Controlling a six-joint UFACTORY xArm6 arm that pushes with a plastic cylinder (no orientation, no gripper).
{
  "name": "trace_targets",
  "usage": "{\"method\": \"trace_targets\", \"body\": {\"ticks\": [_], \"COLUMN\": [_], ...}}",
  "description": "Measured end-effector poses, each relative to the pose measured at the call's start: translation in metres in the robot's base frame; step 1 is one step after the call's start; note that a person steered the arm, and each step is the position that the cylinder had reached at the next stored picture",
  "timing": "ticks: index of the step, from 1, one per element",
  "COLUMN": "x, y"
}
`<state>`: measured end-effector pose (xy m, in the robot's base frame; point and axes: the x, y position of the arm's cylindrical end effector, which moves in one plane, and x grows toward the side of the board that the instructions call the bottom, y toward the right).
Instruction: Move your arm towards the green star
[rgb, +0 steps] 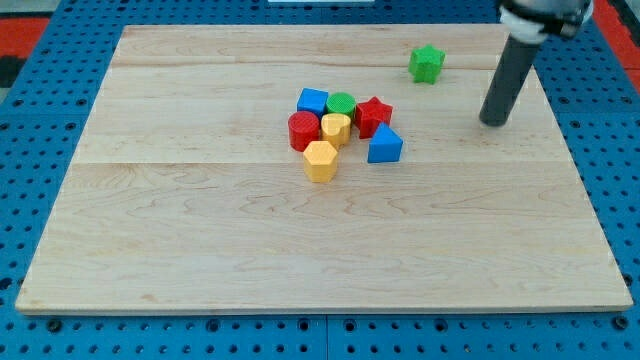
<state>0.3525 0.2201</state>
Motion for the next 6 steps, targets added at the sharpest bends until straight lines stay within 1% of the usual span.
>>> {"method": "trace_targets", "body": {"ticks": [1, 2, 3, 5, 6], "x": [-0.063, -0.102, -0.131, -0.136, -0.134], "y": [0.019, 0.001, -0.019, -0.063, -0.074]}}
